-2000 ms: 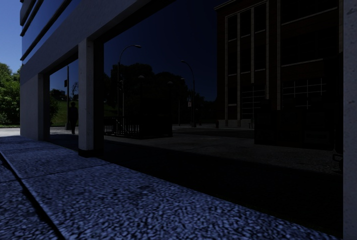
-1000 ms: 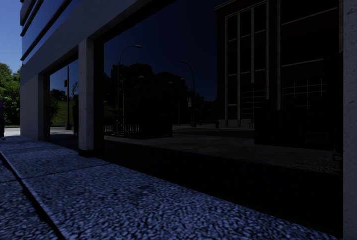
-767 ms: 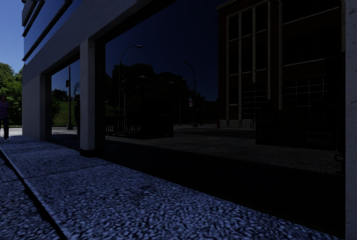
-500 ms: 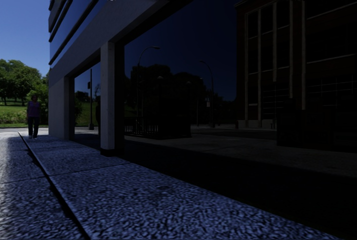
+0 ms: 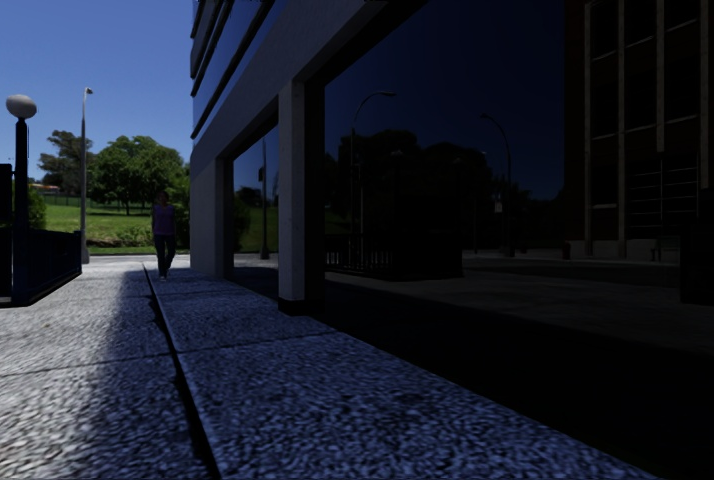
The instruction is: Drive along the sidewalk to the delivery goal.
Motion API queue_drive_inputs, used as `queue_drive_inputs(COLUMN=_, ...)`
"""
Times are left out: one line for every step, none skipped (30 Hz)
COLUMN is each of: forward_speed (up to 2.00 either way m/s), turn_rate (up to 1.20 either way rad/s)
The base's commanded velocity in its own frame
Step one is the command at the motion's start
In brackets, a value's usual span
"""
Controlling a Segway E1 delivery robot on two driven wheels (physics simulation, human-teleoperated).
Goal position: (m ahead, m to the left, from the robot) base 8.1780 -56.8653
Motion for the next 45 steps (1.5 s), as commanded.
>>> queue_drive_inputs(forward_speed=0.92, turn_rate=0.53)
queue_drive_inputs(forward_speed=0.96, turn_rate=0.53)
queue_drive_inputs(forward_speed=0.99, turn_rate=0.53)
queue_drive_inputs(forward_speed=1.02, turn_rate=0.53)
queue_drive_inputs(forward_speed=1.02, turn_rate=0.53)
queue_drive_inputs(forward_speed=1.05, turn_rate=0.53)
queue_drive_inputs(forward_speed=1.08, turn_rate=0.53)
queue_drive_inputs(forward_speed=1.11, turn_rate=0.53)
queue_drive_inputs(forward_speed=1.15, turn_rate=0.53)
queue_drive_inputs(forward_speed=1.15, turn_rate=0.53)
queue_drive_inputs(forward_speed=1.17, turn_rate=0.53)
queue_drive_inputs(forward_speed=1.18, turn_rate=0.53)
queue_drive_inputs(forward_speed=1.19, turn_rate=0.53)
queue_drive_inputs(forward_speed=1.22, turn_rate=0.53)
queue_drive_inputs(forward_speed=1.22, turn_rate=0.53)
queue_drive_inputs(forward_speed=1.23, turn_rate=0.53)
queue_drive_inputs(forward_speed=1.23, turn_rate=0.53)
queue_drive_inputs(forward_speed=1.24, turn_rate=0.53)
queue_drive_inputs(forward_speed=1.24, turn_rate=0.53)
queue_drive_inputs(forward_speed=1.26, turn_rate=0.53)
queue_drive_inputs(forward_speed=1.31, turn_rate=0.53)
queue_drive_inputs(forward_speed=2.0, turn_rate=0.53)
queue_drive_inputs(forward_speed=2.0, turn_rate=0.53)
queue_drive_inputs(forward_speed=2.0, turn_rate=0.53)
queue_drive_inputs(forward_speed=2.0, turn_rate=0.53)
queue_drive_inputs(forward_speed=2.0, turn_rate=0.53)
queue_drive_inputs(forward_speed=2.0, turn_rate=0.53)
queue_drive_inputs(forward_speed=2.0, turn_rate=0.53)
queue_drive_inputs(forward_speed=2.0, turn_rate=0.53)
queue_drive_inputs(forward_speed=2.0, turn_rate=0.53)
queue_drive_inputs(forward_speed=2.0, turn_rate=0.53)
queue_drive_inputs(forward_speed=2.0, turn_rate=0.53)
queue_drive_inputs(forward_speed=2.0, turn_rate=0.53)
queue_drive_inputs(forward_speed=2.0, turn_rate=0.55)
queue_drive_inputs(forward_speed=2.0, turn_rate=0.55)
queue_drive_inputs(forward_speed=2.0, turn_rate=0.55)
queue_drive_inputs(forward_speed=2.0, turn_rate=0.56)
queue_drive_inputs(forward_speed=2.0, turn_rate=0.56)
queue_drive_inputs(forward_speed=2.0, turn_rate=0.56)
queue_drive_inputs(forward_speed=2.0, turn_rate=0.56)
queue_drive_inputs(forward_speed=2.0, turn_rate=0.57)
queue_drive_inputs(forward_speed=2.0, turn_rate=0.57)
queue_drive_inputs(forward_speed=2.0, turn_rate=0.57)
queue_drive_inputs(forward_speed=2.0, turn_rate=0.57)
queue_drive_inputs(forward_speed=2.0, turn_rate=0.57)
